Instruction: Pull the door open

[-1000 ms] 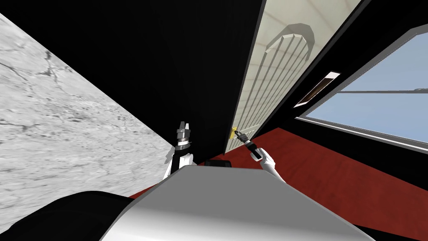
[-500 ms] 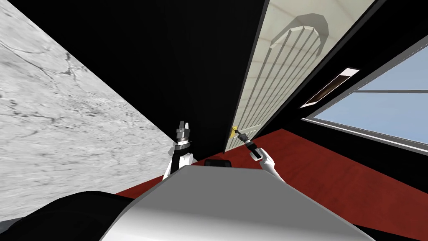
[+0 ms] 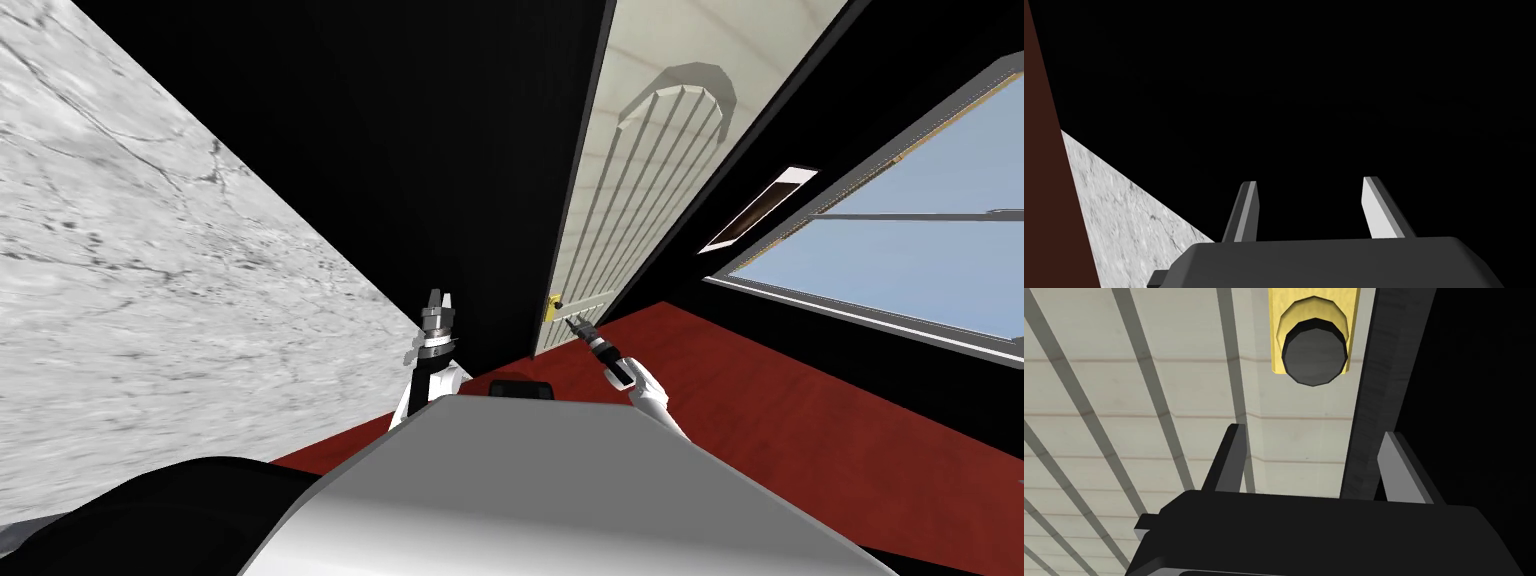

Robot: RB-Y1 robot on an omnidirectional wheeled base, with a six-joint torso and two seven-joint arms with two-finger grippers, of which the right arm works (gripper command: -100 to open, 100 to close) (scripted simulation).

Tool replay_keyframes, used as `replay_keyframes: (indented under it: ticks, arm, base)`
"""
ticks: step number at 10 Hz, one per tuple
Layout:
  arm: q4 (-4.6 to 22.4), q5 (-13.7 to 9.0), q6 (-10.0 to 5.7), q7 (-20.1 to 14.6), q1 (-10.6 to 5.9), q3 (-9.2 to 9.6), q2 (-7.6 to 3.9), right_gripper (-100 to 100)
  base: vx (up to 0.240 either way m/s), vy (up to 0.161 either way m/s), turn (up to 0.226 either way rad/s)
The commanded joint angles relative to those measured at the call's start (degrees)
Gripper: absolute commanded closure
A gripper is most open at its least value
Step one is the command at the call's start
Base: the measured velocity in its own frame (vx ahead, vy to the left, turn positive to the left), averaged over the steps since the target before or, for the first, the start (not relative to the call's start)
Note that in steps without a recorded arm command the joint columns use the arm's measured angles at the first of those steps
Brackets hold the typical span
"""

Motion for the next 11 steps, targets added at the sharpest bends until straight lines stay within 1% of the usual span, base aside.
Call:
replay_keyframes:
  ticks: [1,2,3,6,7,8,11]
  arm:
    - [0.0,0.0,0.0,0.0,0.0,0.0,0.0,-100]
    - [1.4,0.1,0.74,1.2,-1.4,-0.47,0.79,-100]
    - [1.8,0.1,0.97,1.5,-1.8,-0.58,1.02,-100]
    - [4.1,0.0,2.4,3.2,-4.27,-1.3,2.38,-100]
    - [3.5,0.1,2.1,2.7,-3.71,-1.13,2.1,-100]
    - [3.5,0.1,2.1,2.7,-3.71,-1.13,2.1,100]
    - [3.5,0.1,2.1,2.7,-3.71,-1.13,2.1,100]
  base:
    - [-0.084,-0.016,-0.015]
    - [0.093,0.008,0.124]
    - [0.175,0.054,0.104]
    - [0.192,0.055,0.1]
    - [0.093,0.014,0.032]
    - [-0.025,-0.008,-0.01]
    - [-0.023,-0.004,-0.005]
